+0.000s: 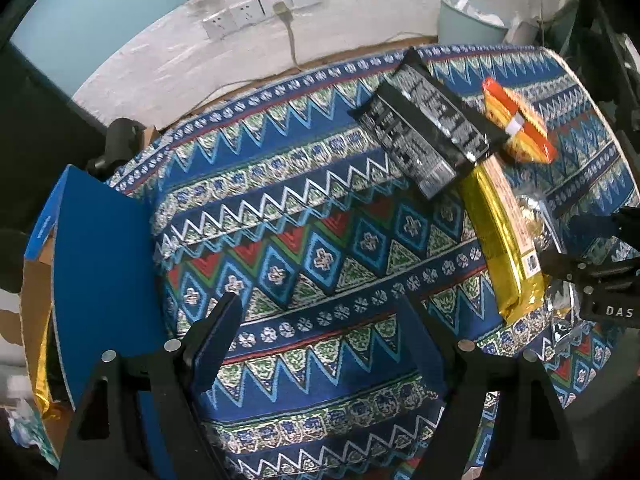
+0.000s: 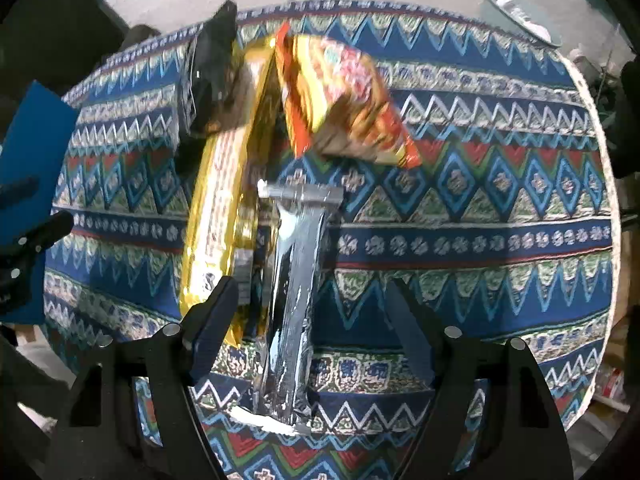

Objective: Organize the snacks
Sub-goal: 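Grasp the silver foil bar with right tool while left tool grasps another black bag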

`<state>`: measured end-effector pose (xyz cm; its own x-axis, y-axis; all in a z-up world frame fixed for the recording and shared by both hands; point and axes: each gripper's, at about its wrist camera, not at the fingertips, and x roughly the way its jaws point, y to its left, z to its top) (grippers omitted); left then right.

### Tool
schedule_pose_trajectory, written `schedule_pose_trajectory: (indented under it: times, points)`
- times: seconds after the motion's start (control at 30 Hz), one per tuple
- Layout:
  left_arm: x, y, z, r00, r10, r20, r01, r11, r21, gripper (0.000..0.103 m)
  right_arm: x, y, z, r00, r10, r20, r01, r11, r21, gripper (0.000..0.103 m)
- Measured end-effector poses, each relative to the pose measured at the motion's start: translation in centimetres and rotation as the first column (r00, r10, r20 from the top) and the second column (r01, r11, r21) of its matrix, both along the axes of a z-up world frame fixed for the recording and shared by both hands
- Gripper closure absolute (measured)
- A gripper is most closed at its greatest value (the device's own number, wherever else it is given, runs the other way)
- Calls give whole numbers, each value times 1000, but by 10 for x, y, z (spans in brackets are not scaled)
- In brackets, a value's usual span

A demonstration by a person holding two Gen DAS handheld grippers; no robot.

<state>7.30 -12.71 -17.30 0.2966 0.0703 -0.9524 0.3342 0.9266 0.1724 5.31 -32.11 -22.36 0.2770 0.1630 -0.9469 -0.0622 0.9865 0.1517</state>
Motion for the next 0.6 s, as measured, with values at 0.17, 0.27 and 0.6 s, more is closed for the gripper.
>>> schedule_pose_trajectory:
  times: [0.17,0.27,0.6]
  points:
    - [-1,-4,-9,1000,-11,-13,12,1000,21,21,-3,1,-14,999,34,-19,-35,999,-40,66]
    - [-1,-3,-12,1000,-7,-21,8,1000,23,21,-3,-4,-15,1000,22,-22,-24,997,-73,75]
    - [9,-6,-11,999,17,-34,-18,1000,-23,21,3,-5,-14,999,47,-1,-46,993,-109,74]
